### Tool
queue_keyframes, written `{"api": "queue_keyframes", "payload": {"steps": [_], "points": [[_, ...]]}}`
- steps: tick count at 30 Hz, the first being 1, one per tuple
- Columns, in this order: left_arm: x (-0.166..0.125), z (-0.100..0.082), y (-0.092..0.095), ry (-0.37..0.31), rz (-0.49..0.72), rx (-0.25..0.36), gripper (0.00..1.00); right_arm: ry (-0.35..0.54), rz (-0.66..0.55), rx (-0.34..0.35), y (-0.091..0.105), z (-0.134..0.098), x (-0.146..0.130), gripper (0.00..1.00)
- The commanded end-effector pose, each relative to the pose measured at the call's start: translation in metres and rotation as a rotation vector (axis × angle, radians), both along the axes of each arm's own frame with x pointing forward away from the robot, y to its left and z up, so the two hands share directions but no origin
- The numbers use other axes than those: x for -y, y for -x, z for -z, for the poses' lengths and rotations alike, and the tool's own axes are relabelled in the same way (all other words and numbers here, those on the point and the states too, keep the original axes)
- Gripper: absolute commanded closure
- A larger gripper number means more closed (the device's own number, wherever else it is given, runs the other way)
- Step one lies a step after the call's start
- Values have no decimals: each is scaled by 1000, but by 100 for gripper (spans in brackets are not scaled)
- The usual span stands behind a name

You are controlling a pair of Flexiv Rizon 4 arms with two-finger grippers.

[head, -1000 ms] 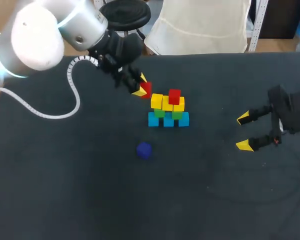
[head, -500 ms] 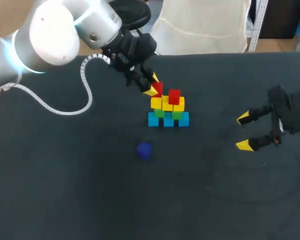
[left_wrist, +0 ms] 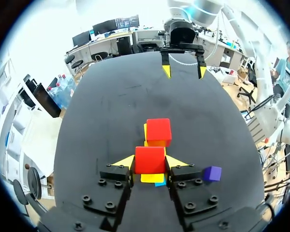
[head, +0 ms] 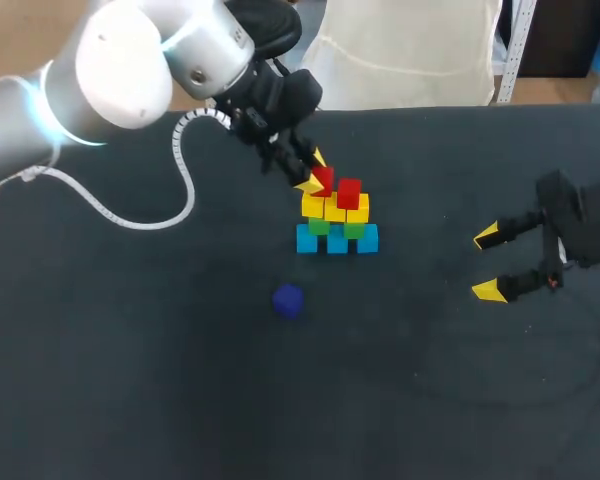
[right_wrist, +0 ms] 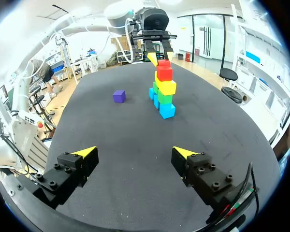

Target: Place the blue cubes, place green cubes on the blue cubes, place the yellow cubes on the green cubes, then place the red cubes on the yellow cubes, and place purple cube on the red cubes.

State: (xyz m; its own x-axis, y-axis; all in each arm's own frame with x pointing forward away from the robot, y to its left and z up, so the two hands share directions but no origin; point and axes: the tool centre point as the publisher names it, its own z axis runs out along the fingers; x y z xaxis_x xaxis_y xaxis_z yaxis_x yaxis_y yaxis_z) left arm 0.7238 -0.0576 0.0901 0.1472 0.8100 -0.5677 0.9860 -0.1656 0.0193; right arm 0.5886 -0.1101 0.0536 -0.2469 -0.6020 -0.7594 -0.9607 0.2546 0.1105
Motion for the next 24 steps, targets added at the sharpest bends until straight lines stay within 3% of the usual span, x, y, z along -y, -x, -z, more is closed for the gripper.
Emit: {"api": "queue_keyframes", "payload": {"steps": [1,24], "points": [[1,1,-3,4,1,-7,100,-3,-1,0,-1,1,0,0],[4,5,-3,-1,4,-12,100,-3,-1,0,-1,1,0,0]]}}
